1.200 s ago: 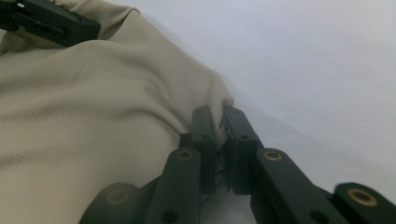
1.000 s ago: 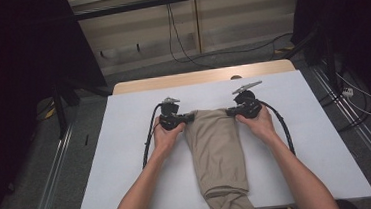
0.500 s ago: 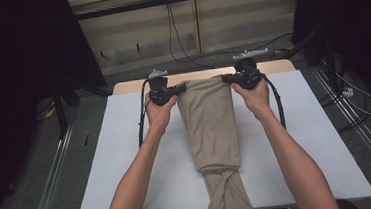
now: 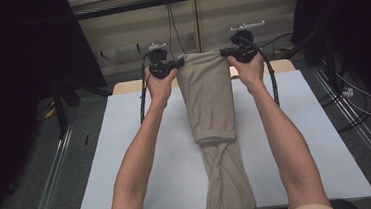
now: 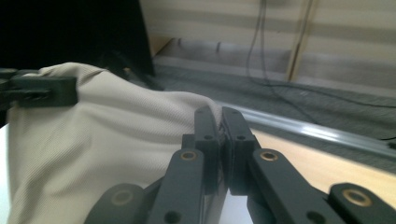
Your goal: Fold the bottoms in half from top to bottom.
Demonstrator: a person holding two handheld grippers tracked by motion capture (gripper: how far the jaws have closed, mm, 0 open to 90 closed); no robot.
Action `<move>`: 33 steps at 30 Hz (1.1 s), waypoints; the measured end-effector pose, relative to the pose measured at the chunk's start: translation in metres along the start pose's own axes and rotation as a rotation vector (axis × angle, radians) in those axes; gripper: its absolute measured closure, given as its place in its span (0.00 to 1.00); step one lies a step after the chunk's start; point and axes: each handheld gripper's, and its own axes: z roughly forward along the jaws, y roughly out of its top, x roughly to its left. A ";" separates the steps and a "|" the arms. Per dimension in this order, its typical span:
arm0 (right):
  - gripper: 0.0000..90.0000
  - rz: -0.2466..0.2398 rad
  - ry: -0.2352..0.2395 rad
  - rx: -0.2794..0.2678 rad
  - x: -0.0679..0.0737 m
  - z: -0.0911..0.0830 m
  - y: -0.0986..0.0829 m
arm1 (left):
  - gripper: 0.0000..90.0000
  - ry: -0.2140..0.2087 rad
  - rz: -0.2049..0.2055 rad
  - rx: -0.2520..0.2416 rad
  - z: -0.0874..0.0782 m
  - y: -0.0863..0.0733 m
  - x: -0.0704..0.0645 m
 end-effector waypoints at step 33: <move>0.77 -0.152 0.369 0.253 0.096 -0.117 -0.204 | 0.13 -0.121 0.109 0.200 -0.108 -0.168 -0.059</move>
